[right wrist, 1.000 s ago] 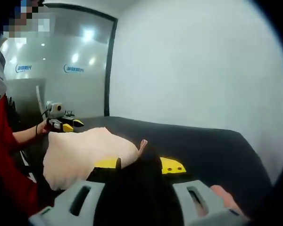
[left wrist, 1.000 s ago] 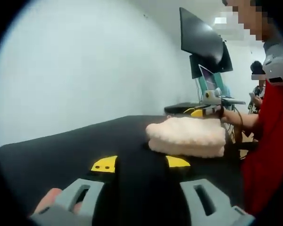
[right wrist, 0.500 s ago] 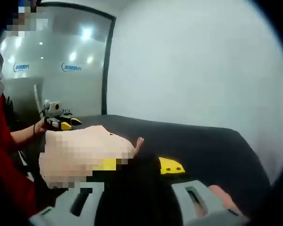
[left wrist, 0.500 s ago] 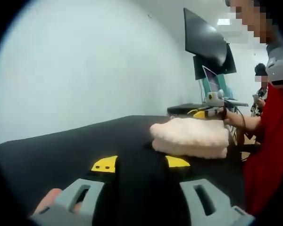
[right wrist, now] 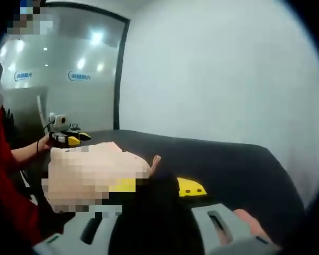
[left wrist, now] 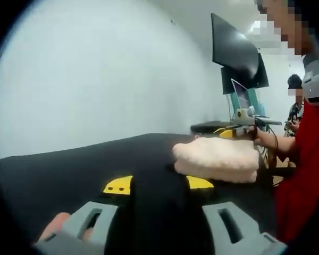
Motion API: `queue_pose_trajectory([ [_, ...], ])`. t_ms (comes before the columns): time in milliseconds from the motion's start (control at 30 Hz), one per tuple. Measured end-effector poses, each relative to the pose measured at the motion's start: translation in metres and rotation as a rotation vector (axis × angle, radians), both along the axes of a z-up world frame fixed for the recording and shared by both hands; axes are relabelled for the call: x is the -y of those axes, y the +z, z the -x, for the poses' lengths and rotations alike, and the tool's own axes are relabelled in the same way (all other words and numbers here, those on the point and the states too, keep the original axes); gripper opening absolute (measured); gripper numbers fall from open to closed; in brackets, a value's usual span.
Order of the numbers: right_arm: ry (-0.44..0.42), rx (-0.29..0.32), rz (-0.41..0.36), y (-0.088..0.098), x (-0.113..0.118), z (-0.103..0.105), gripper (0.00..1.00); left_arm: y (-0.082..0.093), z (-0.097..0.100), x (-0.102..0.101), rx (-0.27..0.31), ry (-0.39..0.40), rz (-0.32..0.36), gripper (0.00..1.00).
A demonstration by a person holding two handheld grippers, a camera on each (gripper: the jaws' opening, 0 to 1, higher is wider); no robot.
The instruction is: Fold the towel on the table until its edges align and the towel forms a compact rectangular stack.
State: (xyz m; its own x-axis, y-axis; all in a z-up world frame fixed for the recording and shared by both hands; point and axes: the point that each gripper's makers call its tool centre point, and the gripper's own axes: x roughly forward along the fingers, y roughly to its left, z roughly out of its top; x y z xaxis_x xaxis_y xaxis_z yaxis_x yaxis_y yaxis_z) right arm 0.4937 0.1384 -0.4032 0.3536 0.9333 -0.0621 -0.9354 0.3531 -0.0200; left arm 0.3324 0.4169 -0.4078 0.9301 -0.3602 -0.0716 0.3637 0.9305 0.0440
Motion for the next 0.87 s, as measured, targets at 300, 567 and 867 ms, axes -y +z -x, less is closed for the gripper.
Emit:
queue_pose_trajectory([
  [300, 0.001, 0.005, 0.015, -0.0017, -0.0006, 0.0006, 0.22, -0.0008, -0.0016, -0.0037, -0.004, 0.006, 0.007, 0.36],
  [567, -0.004, 0.002, 0.016, -0.0022, 0.0005, -0.0013, 0.22, 0.0009, -0.0011, -0.0042, 0.001, 0.013, 0.014, 0.36],
  [867, -0.008, 0.001, 0.023, -0.0032, 0.0002, -0.0024, 0.22, -0.0002, -0.0013, -0.0026, -0.005, 0.008, 0.009, 0.36],
])
